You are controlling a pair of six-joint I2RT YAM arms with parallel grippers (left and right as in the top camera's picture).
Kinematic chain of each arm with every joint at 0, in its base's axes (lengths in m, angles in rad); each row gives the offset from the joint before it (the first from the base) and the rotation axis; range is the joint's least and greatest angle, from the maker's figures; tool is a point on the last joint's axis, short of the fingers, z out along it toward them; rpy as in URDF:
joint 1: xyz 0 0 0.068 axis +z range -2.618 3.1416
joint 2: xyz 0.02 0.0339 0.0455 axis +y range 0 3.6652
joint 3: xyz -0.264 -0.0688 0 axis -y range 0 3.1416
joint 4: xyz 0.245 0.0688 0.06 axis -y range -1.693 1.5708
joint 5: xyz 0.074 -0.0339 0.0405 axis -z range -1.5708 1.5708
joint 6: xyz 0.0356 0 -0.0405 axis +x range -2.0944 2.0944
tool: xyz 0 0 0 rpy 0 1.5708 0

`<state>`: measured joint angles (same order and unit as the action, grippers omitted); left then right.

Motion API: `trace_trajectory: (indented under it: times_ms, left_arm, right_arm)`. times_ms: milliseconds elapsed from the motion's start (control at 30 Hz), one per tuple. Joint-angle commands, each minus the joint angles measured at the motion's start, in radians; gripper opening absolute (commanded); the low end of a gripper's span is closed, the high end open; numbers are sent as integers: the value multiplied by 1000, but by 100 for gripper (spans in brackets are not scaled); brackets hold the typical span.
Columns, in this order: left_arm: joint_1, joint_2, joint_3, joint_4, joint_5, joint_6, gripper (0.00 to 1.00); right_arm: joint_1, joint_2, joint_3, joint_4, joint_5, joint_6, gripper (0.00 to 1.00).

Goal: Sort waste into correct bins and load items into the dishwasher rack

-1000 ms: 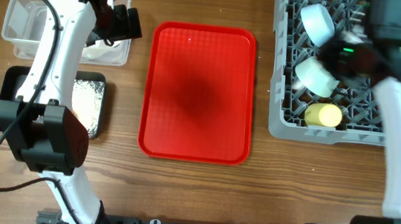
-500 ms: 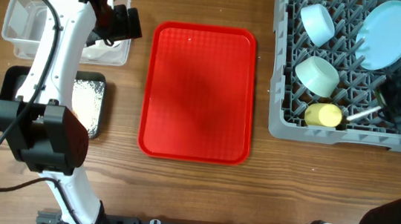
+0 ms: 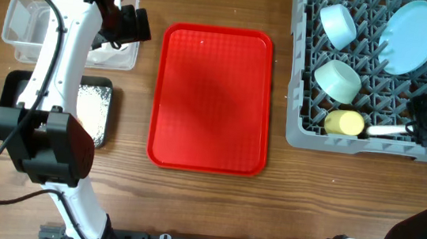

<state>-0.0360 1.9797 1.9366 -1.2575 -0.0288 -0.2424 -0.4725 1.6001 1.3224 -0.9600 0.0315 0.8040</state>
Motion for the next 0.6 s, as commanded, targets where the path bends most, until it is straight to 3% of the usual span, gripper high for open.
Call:
trace_trajectory:
  times_ms: [0, 133, 300, 433, 567]
  left_arm:
    - [6, -27, 6, 0, -6, -9, 100]
    - [6, -27, 6, 0, -6, -9, 100]
    - [6, -27, 6, 0, -6, -9, 100]
    - [6, -27, 6, 0, -6, -9, 100]
    - [6, -27, 6, 0, -6, -9, 100]
  right_arm:
    - [-2, 8, -8, 22, 21, 10, 84]
    - [-2, 6, -7, 51, -42, -21, 87]
    - [7, -42, 18, 129, -339, -397, 87]
    - [47, -153, 70, 102, -464, -654, 89]
    - [110, -290, 84, 3, -512, -805, 93]
